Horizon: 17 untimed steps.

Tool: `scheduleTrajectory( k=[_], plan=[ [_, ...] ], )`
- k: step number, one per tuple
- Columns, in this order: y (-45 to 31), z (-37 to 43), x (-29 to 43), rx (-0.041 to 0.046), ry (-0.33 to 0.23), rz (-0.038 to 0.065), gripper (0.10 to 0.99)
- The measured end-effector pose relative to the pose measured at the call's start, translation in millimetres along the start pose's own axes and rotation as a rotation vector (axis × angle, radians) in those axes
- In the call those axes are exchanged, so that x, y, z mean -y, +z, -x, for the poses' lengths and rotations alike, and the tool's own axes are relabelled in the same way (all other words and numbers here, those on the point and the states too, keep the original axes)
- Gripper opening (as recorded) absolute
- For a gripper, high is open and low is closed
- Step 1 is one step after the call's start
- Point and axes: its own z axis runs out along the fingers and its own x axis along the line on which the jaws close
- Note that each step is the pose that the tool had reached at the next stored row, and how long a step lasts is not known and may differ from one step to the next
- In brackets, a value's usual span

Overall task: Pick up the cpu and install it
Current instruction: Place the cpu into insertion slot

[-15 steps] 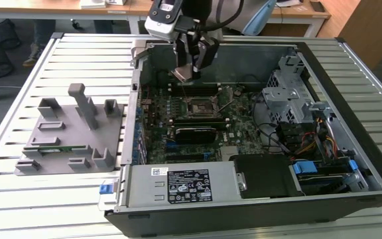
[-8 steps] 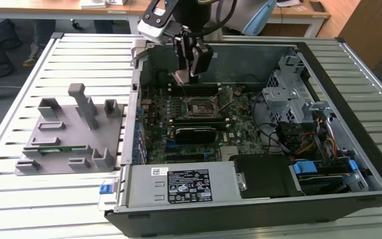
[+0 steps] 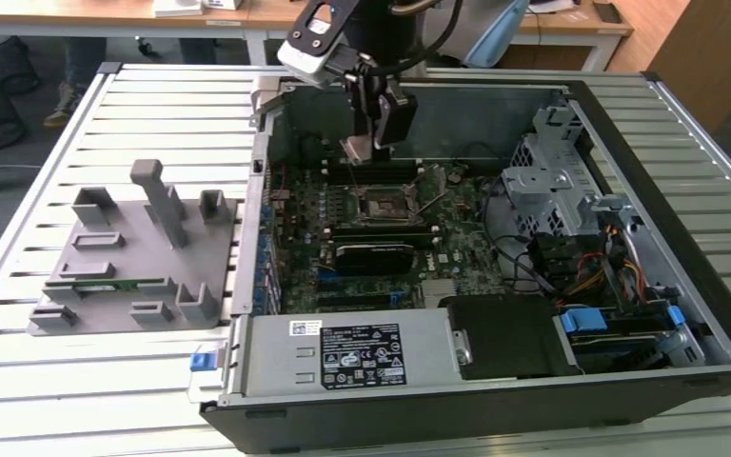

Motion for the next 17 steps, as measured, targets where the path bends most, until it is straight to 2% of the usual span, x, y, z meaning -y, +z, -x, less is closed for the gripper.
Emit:
scheduleTrajectory(
  k=[3, 15, 17],
  plan=[
    [4.6, 1.1, -10.4, -0.0004, 0.003, -0.001, 0.525],
    [15.2, 0.9, -10.7, 0.0044, 0.160, -0.006, 0.525],
    [18.3, 0.6, -11.4, 0.0033, 0.172, -0.006, 0.525]
  ],
)
